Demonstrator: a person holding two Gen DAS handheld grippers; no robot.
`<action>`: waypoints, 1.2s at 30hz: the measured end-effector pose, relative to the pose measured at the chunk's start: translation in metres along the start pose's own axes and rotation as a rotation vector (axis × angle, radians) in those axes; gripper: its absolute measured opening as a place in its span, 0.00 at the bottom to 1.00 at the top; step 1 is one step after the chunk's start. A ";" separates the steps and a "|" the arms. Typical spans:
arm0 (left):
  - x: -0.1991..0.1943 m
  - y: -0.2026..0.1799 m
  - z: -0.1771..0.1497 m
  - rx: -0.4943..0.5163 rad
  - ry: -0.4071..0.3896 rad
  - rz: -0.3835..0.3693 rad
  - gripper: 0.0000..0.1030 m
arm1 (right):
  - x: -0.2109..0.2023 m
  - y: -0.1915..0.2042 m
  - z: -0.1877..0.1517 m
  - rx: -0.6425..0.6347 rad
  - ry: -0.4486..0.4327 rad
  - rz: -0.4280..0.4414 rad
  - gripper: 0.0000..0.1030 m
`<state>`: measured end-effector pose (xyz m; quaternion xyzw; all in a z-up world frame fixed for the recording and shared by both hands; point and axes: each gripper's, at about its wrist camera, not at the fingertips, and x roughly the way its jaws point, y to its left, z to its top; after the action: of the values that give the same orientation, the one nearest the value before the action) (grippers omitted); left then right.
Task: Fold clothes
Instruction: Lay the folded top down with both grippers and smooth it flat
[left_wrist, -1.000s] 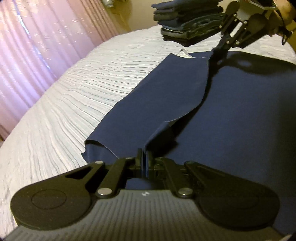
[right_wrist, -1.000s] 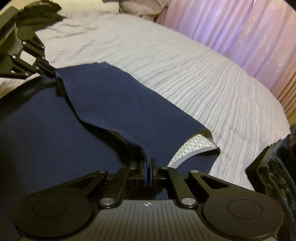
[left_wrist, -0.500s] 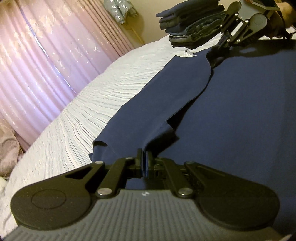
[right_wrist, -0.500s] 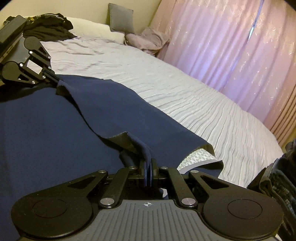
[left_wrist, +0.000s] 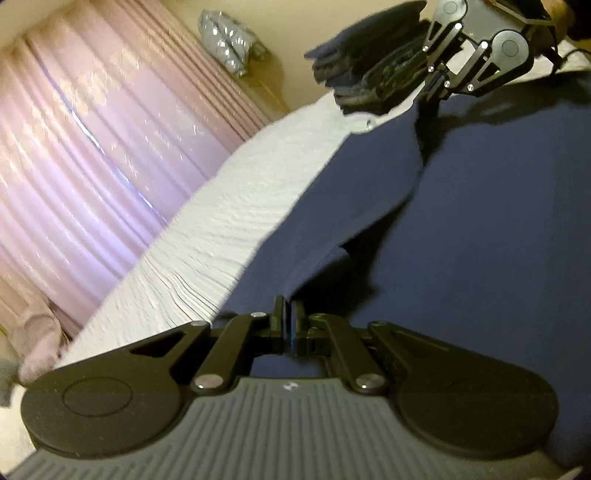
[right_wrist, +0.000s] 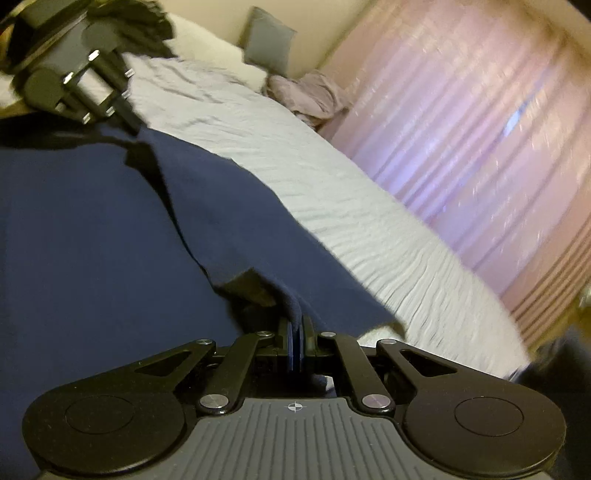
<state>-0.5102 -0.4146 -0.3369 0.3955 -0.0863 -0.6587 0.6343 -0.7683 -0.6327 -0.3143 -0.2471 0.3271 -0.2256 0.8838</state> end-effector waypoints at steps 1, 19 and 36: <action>-0.009 0.002 0.004 0.003 -0.009 0.011 0.00 | -0.010 0.003 0.003 -0.035 -0.004 -0.016 0.01; -0.119 -0.082 0.000 0.100 0.043 -0.082 0.00 | -0.145 0.095 -0.021 -0.156 0.067 -0.017 0.01; -0.146 -0.145 -0.021 0.149 0.099 -0.073 0.00 | -0.184 0.125 -0.039 -0.111 0.118 0.003 0.00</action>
<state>-0.6252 -0.2481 -0.3797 0.4764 -0.0891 -0.6530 0.5821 -0.8914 -0.4441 -0.3274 -0.2814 0.3909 -0.2199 0.8483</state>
